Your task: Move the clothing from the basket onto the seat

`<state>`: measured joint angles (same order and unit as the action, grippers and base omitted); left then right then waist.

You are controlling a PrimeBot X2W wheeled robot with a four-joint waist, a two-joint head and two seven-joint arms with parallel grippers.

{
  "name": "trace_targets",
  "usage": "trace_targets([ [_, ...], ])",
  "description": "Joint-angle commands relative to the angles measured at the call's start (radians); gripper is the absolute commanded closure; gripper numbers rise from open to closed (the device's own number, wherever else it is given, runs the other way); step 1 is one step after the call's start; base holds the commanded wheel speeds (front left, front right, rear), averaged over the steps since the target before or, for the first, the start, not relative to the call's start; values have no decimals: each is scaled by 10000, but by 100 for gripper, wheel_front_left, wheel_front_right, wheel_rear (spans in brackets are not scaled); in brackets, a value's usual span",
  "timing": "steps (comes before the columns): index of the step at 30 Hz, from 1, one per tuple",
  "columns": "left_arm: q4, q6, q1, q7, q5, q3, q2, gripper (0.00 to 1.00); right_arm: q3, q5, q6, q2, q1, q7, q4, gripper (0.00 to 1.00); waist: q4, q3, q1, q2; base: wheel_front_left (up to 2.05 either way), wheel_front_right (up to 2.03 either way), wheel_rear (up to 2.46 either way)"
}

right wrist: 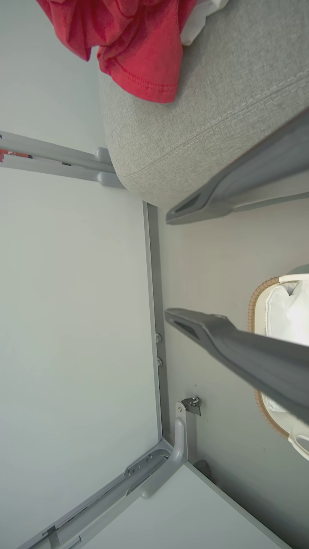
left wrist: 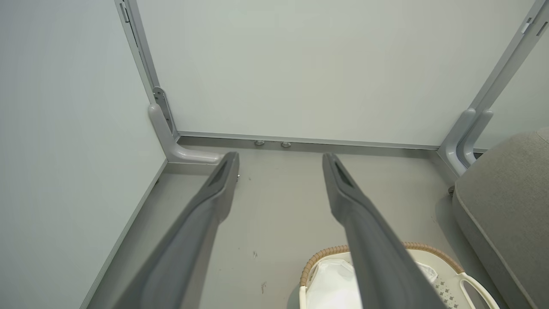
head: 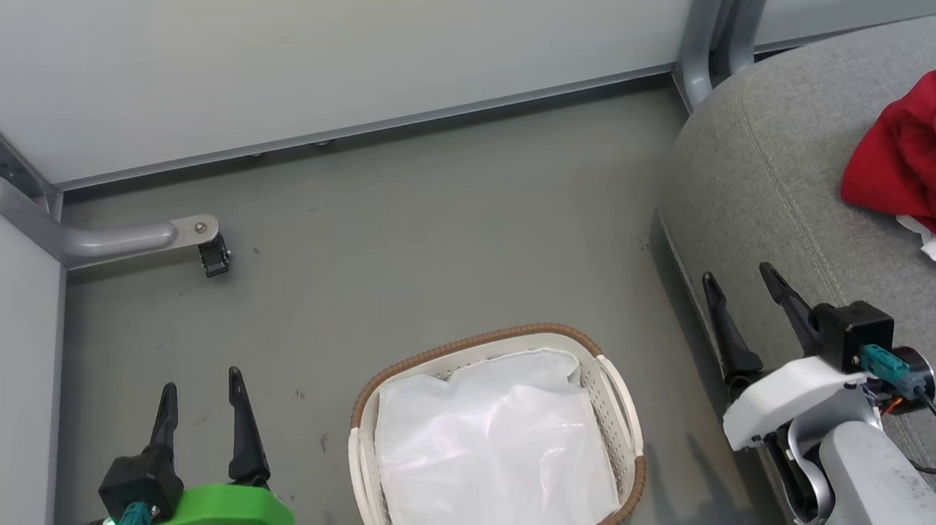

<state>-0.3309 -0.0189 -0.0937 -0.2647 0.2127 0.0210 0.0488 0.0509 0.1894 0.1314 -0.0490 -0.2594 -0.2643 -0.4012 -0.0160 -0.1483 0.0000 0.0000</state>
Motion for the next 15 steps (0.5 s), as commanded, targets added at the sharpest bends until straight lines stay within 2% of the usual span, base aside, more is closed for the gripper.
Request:
trace_targets([
  [1,40,-53,246,8,80,-50,33,0,-54,104,-14,-44,238,2,16,0,-121,242,0,0,0,0,0],
  [8,-97,-438,619,8,445,-97,33,0,-69,323,-14,-40,714,2,20,0,-127,569,0,0,0,0,0],
  [9,-94,-404,492,1,412,-81,0,100,-60,291,0,-2,625,0,16,100,-114,526,0,0,0,0,0],
  [13,-410,-426,494,36,484,-84,-42,100,-61,365,0,65,780,28,-273,100,-118,552,0,0,0,0,0],
  [15,-418,-446,438,173,855,-156,-40,100,-127,750,0,62,773,152,-249,100,-113,567,0,0,0,0,0],
])
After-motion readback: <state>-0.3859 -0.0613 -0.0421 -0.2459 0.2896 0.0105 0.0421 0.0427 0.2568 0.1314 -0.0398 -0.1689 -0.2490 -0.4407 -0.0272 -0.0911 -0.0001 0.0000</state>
